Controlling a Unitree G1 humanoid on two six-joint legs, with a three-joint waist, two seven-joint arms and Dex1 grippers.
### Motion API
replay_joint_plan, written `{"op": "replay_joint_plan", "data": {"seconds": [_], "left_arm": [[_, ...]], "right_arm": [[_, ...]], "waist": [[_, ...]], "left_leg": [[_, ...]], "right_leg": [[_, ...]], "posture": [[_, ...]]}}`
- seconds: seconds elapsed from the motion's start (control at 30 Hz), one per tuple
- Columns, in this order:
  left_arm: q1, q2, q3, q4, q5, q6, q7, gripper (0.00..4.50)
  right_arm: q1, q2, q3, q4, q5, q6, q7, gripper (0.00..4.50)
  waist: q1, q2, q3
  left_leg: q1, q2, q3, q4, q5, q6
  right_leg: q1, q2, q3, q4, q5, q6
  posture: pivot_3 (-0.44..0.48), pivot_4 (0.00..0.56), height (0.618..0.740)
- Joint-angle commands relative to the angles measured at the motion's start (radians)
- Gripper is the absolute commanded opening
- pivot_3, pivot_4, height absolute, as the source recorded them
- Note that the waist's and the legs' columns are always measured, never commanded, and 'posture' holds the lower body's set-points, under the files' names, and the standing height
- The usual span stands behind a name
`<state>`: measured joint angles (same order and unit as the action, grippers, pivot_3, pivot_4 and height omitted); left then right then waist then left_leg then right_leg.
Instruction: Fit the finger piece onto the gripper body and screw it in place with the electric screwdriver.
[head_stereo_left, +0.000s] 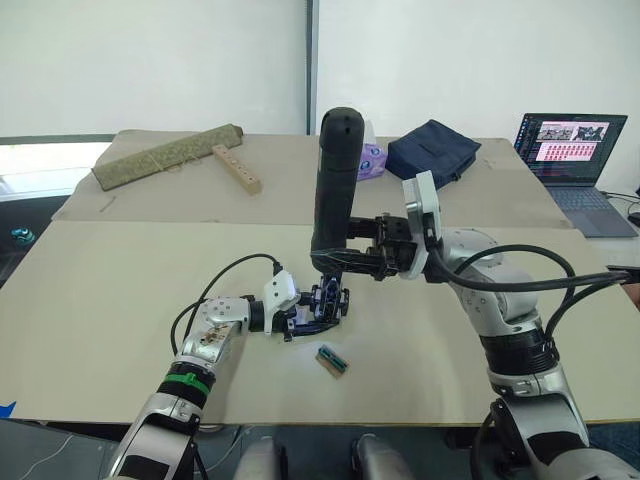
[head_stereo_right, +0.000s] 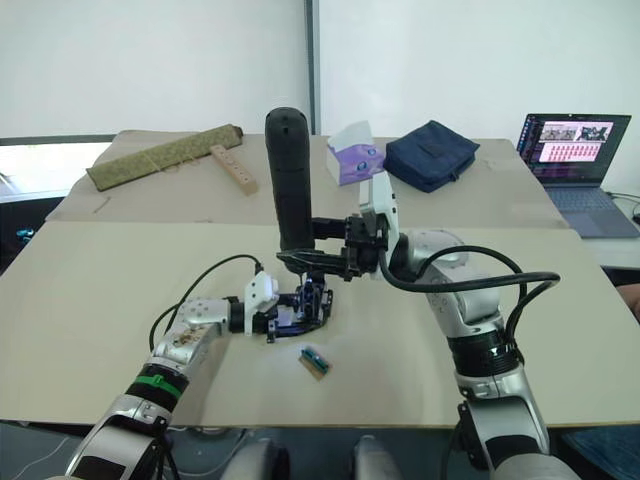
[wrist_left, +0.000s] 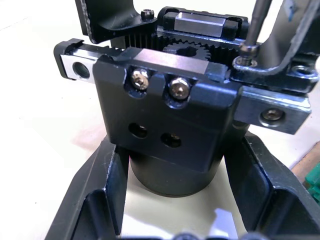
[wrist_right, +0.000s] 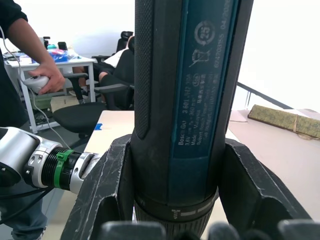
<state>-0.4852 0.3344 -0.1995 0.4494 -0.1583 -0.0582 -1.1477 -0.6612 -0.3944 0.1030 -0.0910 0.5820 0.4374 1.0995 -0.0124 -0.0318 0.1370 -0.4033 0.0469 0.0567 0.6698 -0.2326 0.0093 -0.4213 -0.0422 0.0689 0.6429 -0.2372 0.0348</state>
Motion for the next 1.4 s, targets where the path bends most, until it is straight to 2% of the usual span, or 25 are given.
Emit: {"op": "replay_joint_plan", "data": {"seconds": [0.03,0.4,0.77,1.2,1.33,1.37,1.4], "left_arm": [[0.009,-0.009,-0.020,0.006,0.012,0.008,-0.001,2.28],[0.009,-0.009,-0.019,0.017,0.014,0.005,-0.001,2.28],[0.017,-0.006,-0.027,0.039,0.037,-0.005,0.015,2.28],[0.015,-0.005,-0.016,0.073,0.040,0.004,0.045,2.28],[0.025,0.008,-0.008,0.062,0.024,0.028,0.026,4.20],[0.028,0.012,-0.004,0.062,0.027,0.017,0.032,4.44],[0.033,0.018,0.001,0.059,0.024,0.015,0.032,4.44]], "right_arm": [[0.054,-0.026,0.073,0.035,-0.064,0.053,-0.011,1.93],[0.014,-0.020,0.046,0.054,-0.041,0.031,-0.004,1.93],[-0.154,0.008,-0.079,0.028,0.104,0.048,0.040,1.93],[-0.189,-0.005,-0.147,-0.055,0.215,0.079,0.082,1.93],[-0.190,-0.031,-0.179,-0.117,0.287,0.129,0.056,1.93],[-0.191,-0.039,-0.189,-0.133,0.307,0.144,0.047,1.93],[-0.191,-0.049,-0.201,-0.150,0.326,0.159,0.036,1.93]], "waist": [[0.000,0.000,-0.002],[0.000,0.000,-0.004],[0.001,0.001,-0.001],[0.002,0.002,-0.001],[0.001,0.002,-0.001],[0.000,0.002,-0.001],[0.000,0.002,-0.001]], "left_leg": [[0.000,0.000,0.000,0.000,0.000,0.000],[0.000,0.000,0.000,0.000,0.000,0.000],[-0.004,0.000,0.000,0.000,0.000,0.000],[-0.003,0.000,-0.001,0.000,0.000,0.000],[-0.003,0.000,-0.001,0.000,0.000,0.000],[-0.003,0.000,-0.001,0.000,0.000,0.000],[-0.003,0.000,-0.001,0.000,0.000,0.000]], "right_leg": [[0.000,0.000,0.000,0.000,0.000,0.000],[0.000,0.000,0.000,0.000,0.000,0.000],[-0.003,0.000,0.000,-0.001,0.000,0.000],[-0.002,0.000,0.000,-0.001,0.000,0.000],[-0.002,-0.001,0.000,-0.001,0.000,0.000],[-0.002,0.000,0.000,-0.001,0.000,0.000],[-0.002,0.000,0.000,-0.001,0.000,0.000]], "posture": [[0.000,0.150,0.740],[0.000,0.150,0.740],[0.000,0.150,0.740],[0.000,0.150,0.740],[0.000,0.150,0.740],[0.000,0.150,0.740],[0.000,0.150,0.740]]}}
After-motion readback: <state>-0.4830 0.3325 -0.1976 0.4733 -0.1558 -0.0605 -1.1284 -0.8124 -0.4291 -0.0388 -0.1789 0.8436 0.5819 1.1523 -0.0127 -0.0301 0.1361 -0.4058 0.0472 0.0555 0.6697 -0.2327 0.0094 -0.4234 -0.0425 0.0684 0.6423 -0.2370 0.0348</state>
